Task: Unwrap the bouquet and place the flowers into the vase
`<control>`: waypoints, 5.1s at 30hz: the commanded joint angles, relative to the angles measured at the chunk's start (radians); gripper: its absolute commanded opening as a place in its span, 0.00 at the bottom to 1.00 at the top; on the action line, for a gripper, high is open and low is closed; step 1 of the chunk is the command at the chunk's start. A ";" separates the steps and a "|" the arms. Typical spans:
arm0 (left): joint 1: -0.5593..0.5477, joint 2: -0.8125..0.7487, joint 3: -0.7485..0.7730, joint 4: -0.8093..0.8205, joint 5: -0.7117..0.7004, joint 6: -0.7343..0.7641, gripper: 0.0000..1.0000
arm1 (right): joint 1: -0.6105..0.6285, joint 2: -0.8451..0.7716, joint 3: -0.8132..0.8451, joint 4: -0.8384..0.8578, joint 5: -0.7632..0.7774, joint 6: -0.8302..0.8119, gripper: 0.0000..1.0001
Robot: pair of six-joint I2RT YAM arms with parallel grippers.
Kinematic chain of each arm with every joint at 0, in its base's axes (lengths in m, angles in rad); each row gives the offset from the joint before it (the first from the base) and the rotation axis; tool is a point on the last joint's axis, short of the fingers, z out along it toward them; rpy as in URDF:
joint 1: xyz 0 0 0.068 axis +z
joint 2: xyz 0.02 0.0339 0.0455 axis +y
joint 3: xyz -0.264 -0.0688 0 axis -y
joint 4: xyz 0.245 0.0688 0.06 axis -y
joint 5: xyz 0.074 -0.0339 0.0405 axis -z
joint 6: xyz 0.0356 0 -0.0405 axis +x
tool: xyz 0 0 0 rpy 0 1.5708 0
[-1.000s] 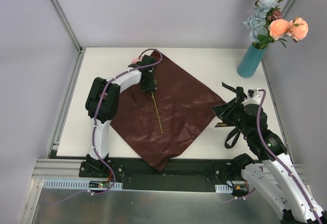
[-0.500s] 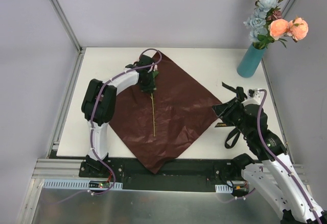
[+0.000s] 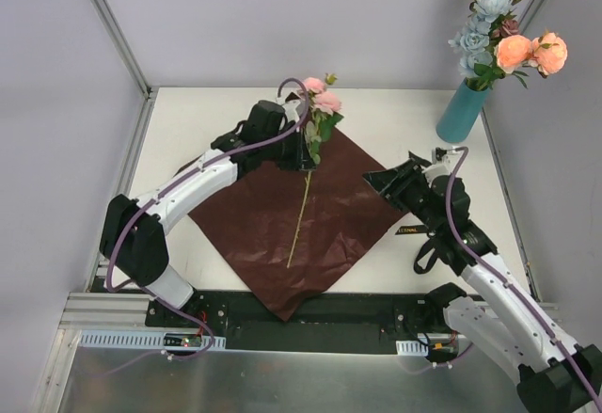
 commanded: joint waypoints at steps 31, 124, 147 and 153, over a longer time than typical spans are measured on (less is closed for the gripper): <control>-0.253 -0.054 -0.008 0.149 0.107 0.096 0.00 | 0.075 0.187 0.018 0.270 0.006 0.179 0.39; -0.253 -0.642 -0.211 -0.280 -0.624 0.507 0.99 | -0.635 0.865 0.761 0.958 -0.082 -1.148 0.00; -0.253 -0.630 -0.211 -0.280 -0.588 0.501 0.99 | -0.635 0.865 0.529 0.901 0.037 -1.070 0.19; -0.253 -0.636 -0.214 -0.280 -0.598 0.500 0.99 | -0.635 0.876 0.552 0.786 0.069 -1.011 0.33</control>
